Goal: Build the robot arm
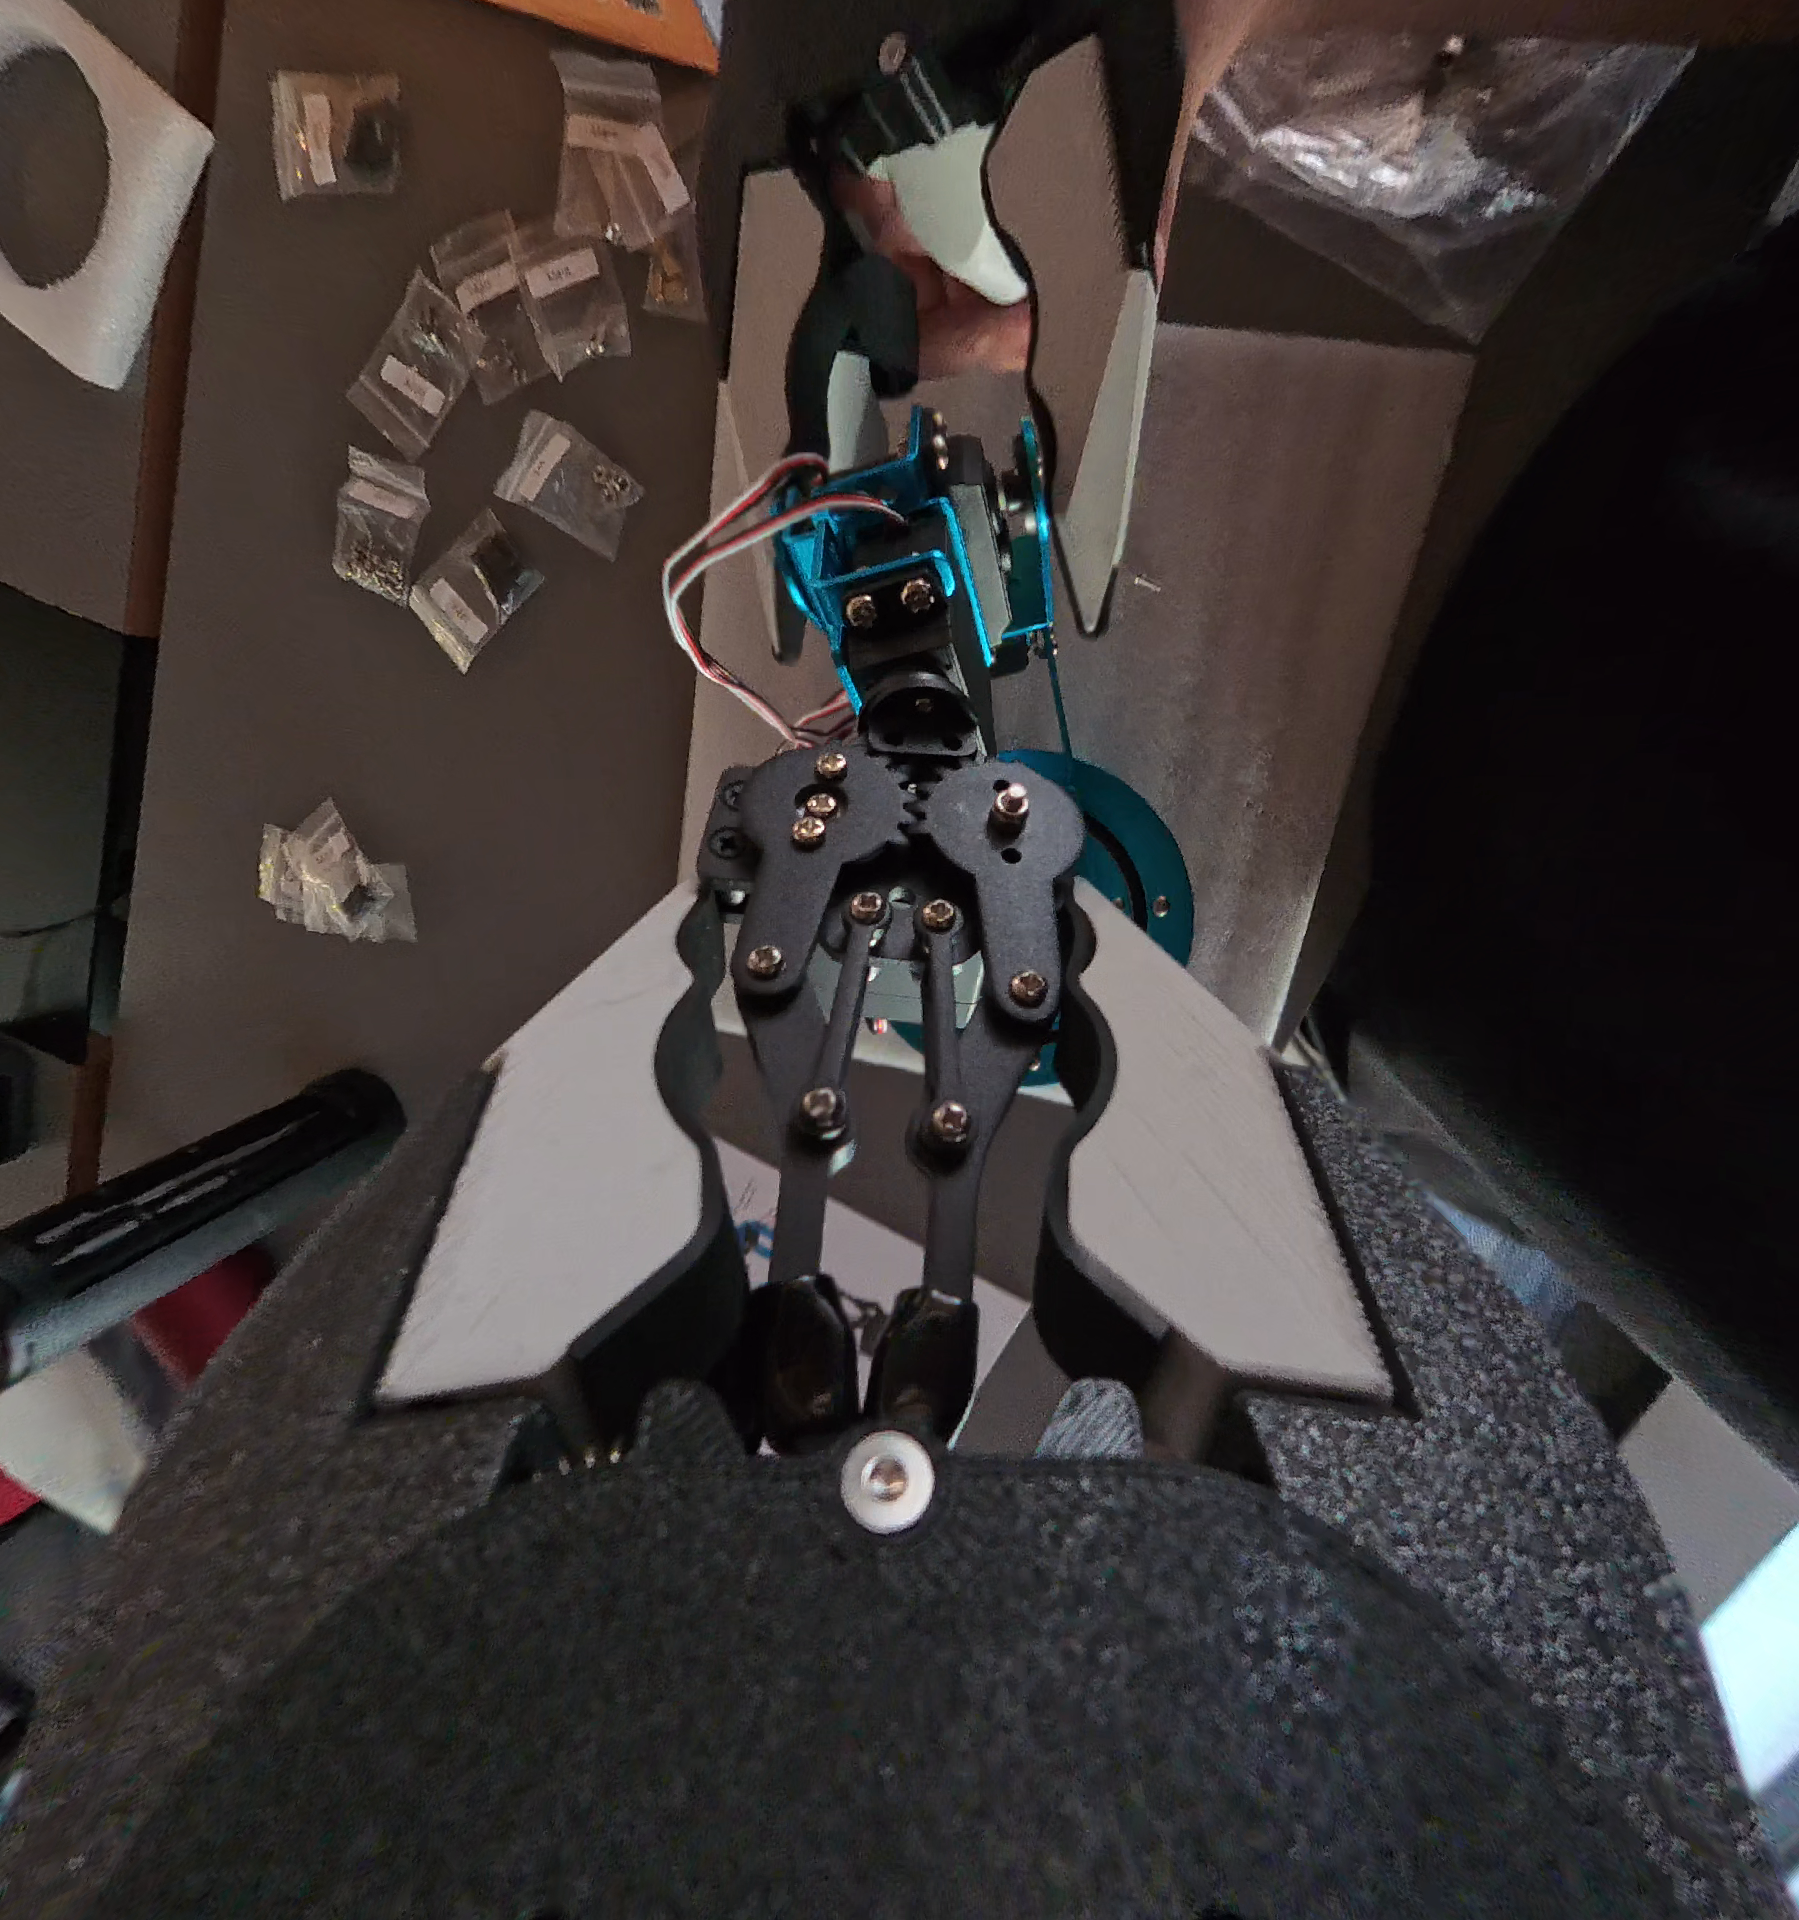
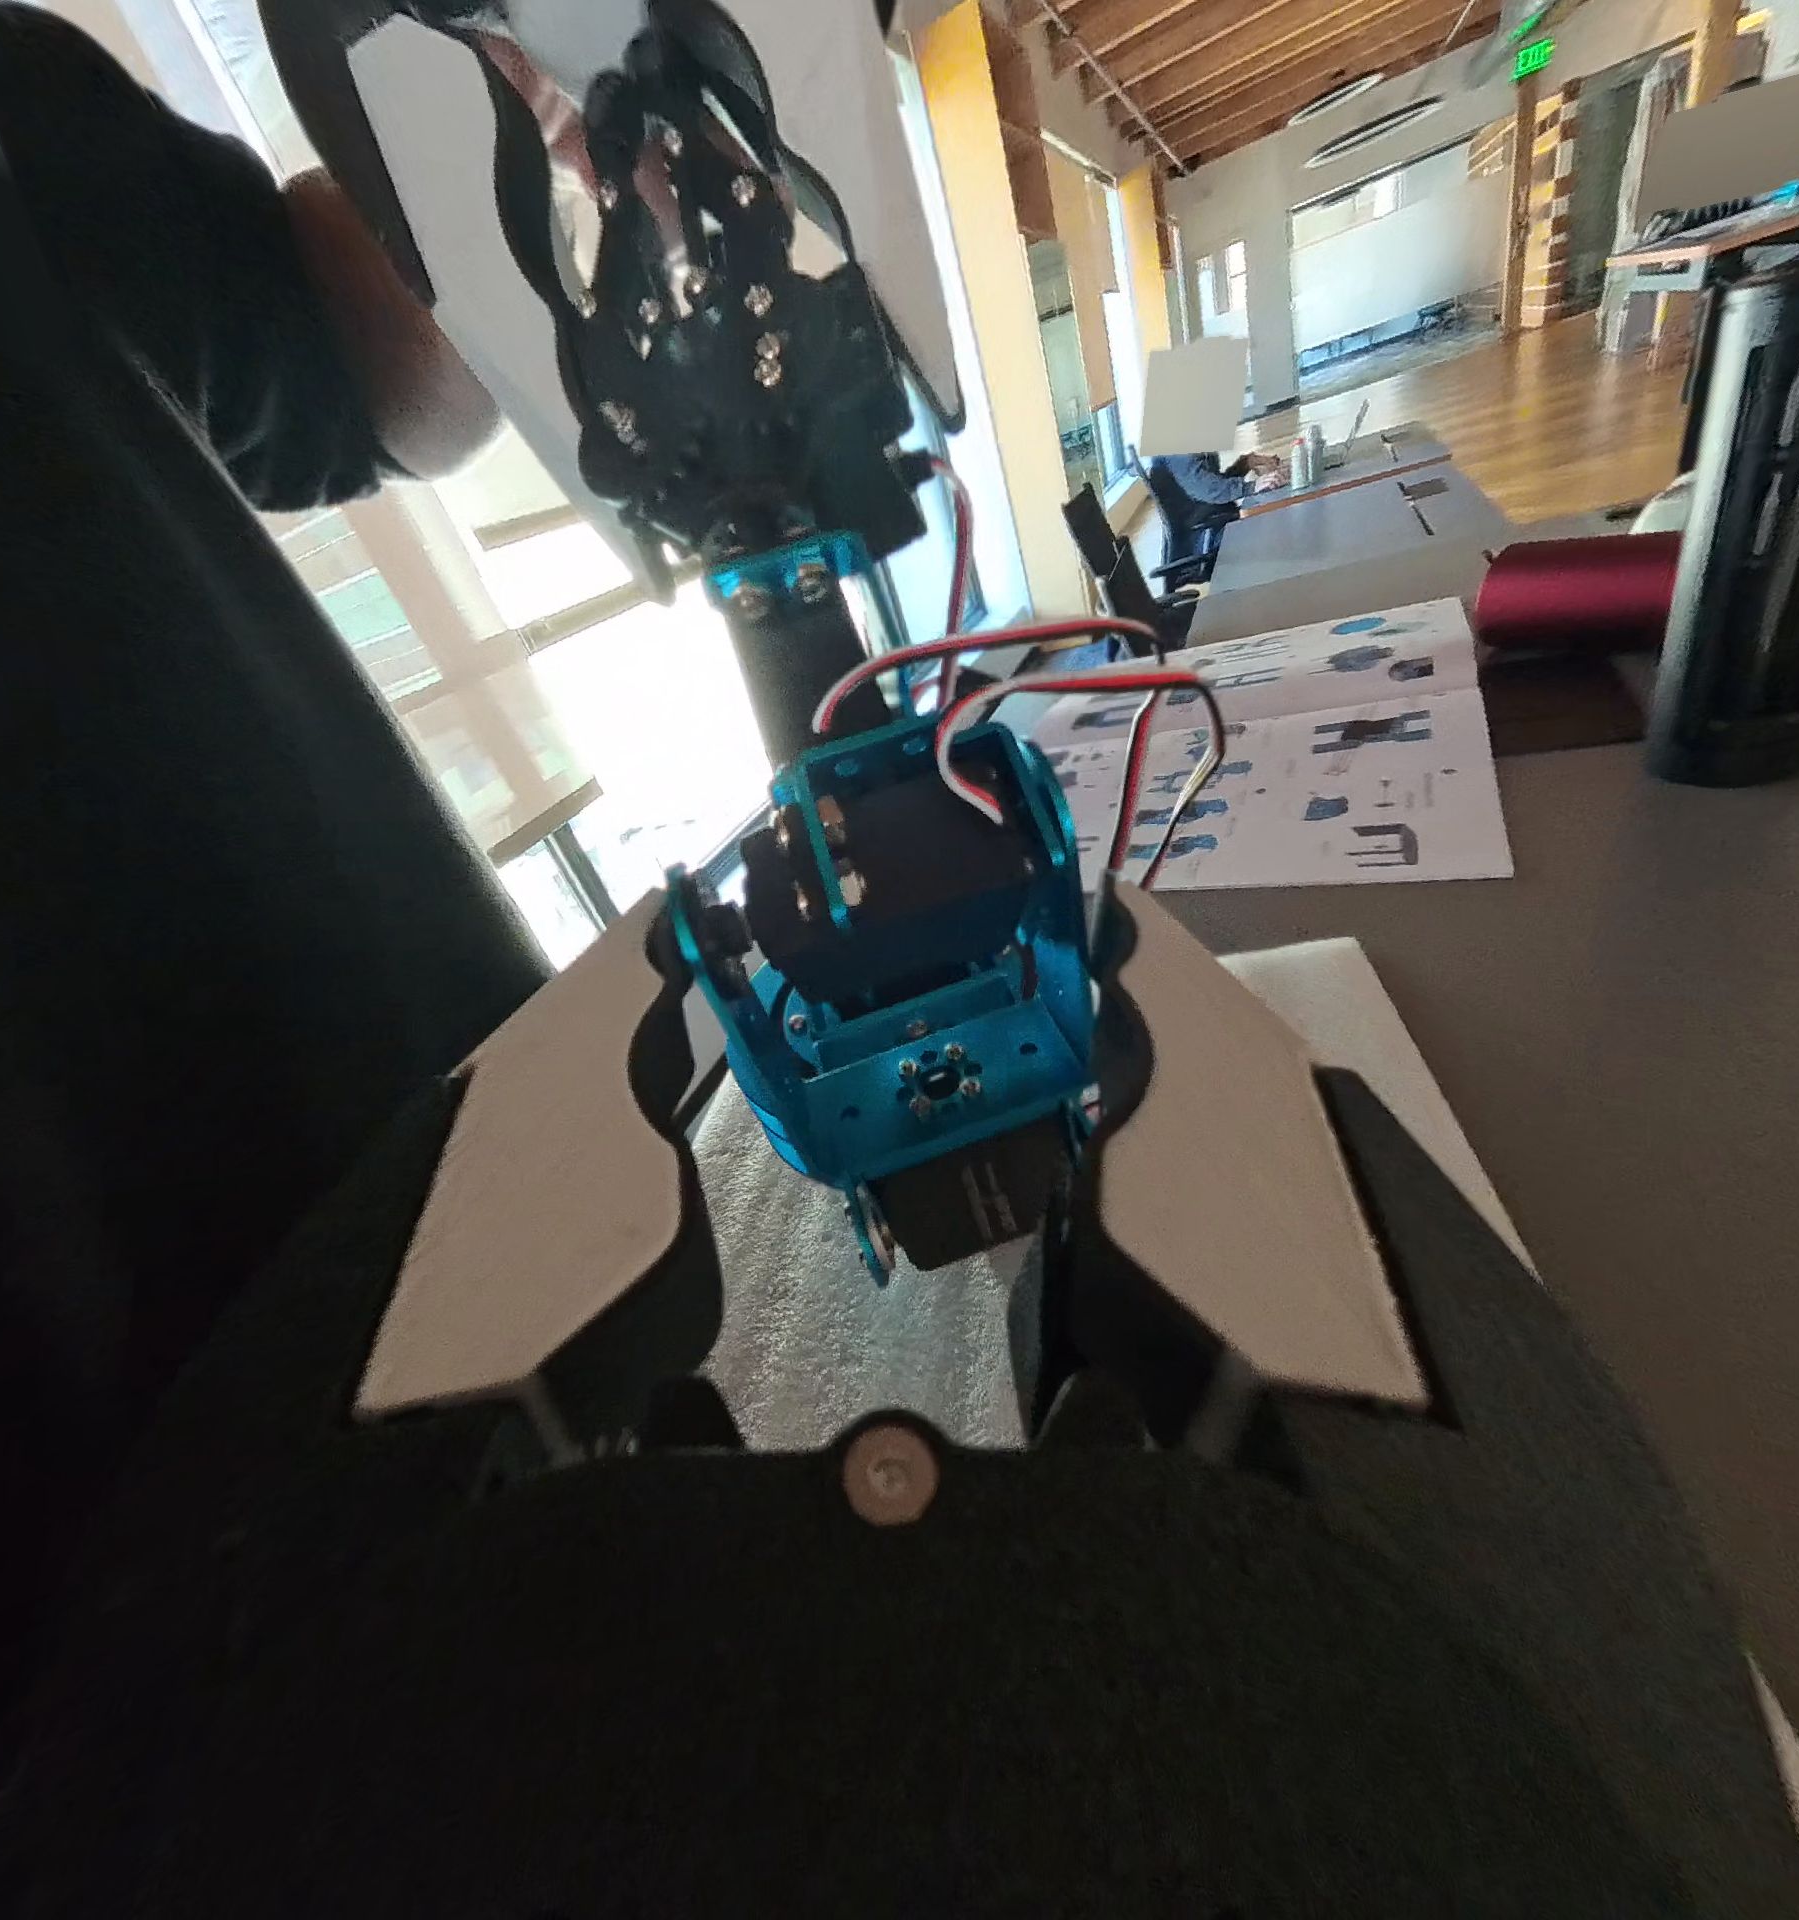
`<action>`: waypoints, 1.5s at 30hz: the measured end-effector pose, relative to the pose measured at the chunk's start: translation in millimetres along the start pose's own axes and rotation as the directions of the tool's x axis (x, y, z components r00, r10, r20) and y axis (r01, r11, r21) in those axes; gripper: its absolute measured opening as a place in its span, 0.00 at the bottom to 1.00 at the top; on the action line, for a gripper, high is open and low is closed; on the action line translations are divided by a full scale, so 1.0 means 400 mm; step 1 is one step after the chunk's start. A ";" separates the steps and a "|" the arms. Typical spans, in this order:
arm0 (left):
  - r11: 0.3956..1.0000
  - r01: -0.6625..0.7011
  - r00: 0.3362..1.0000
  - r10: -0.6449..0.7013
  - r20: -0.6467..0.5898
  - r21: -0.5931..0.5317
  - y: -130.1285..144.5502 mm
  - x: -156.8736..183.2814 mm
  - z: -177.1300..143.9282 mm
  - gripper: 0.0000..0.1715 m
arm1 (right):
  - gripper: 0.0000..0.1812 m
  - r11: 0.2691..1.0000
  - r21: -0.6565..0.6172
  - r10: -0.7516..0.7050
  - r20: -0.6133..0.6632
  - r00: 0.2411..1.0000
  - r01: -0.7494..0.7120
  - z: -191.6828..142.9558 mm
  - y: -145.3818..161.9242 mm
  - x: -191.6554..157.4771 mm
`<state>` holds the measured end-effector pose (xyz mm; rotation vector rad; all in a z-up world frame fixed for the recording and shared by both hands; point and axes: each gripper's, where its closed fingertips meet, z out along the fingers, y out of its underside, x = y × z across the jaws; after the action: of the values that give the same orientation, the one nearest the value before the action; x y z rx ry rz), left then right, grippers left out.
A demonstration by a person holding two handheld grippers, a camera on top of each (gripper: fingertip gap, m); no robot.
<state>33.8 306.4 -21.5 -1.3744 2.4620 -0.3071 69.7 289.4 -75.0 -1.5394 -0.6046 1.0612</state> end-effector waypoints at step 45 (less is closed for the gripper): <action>0.778 0.305 0.951 -0.217 -0.221 0.549 0.118 0.074 0.114 0.32 | 0.36 0.981 -0.166 0.045 -0.292 0.955 -0.096 -0.026 0.033 -0.012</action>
<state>-1.5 303.8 -84.3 -1.4328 1.9978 -1.1577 74.3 277.0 -86.4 -1.8443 -0.4541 0.8309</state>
